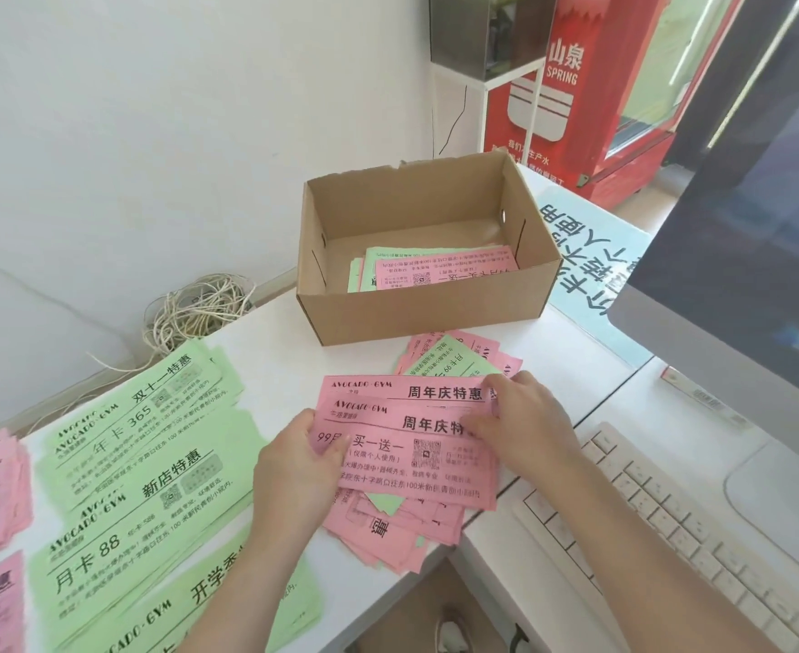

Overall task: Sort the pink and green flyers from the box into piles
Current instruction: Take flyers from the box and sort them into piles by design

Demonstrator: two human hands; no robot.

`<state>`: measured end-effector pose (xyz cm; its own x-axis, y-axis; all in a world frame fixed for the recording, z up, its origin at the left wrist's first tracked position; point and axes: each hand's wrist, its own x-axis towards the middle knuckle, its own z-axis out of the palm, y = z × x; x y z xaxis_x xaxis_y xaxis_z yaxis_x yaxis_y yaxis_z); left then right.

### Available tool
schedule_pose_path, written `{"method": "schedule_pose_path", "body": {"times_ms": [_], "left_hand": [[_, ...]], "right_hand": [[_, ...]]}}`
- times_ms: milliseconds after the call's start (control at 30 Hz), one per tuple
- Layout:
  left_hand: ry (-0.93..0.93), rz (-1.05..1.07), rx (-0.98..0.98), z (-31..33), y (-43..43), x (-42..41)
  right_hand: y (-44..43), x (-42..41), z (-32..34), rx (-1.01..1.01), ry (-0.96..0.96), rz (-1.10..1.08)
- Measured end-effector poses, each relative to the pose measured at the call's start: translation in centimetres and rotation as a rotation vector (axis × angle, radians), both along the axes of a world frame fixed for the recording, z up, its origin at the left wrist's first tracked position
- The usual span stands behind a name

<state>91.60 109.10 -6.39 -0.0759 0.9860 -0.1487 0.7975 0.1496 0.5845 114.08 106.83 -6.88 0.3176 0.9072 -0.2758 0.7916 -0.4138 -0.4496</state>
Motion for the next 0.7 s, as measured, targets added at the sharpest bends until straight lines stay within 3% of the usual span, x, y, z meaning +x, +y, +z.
{"method": "schedule_pose_path", "body": {"times_ms": [200, 400, 600, 700], "left_hand": [[0.218, -0.089, 0.053, -2.3, 0.9, 0.2], [0.216, -0.153, 0.148, -2.0, 0.9, 0.1], [0.506, -0.663, 0.251, -1.3, 2.2, 0.2], [0.553, -0.768, 0.296, -1.5, 2.8, 0.3]], "right_hand": [[0.7, -0.3, -0.5, -0.031, 0.027, -0.015], [0.1, -0.7, 0.0, 0.081, 0.141, 0.060], [-1.9, -0.6, 0.3, 0.223, 0.186, 0.221], [-2.2, -0.4, 0.5, 0.245, 0.213, 0.243]]}}
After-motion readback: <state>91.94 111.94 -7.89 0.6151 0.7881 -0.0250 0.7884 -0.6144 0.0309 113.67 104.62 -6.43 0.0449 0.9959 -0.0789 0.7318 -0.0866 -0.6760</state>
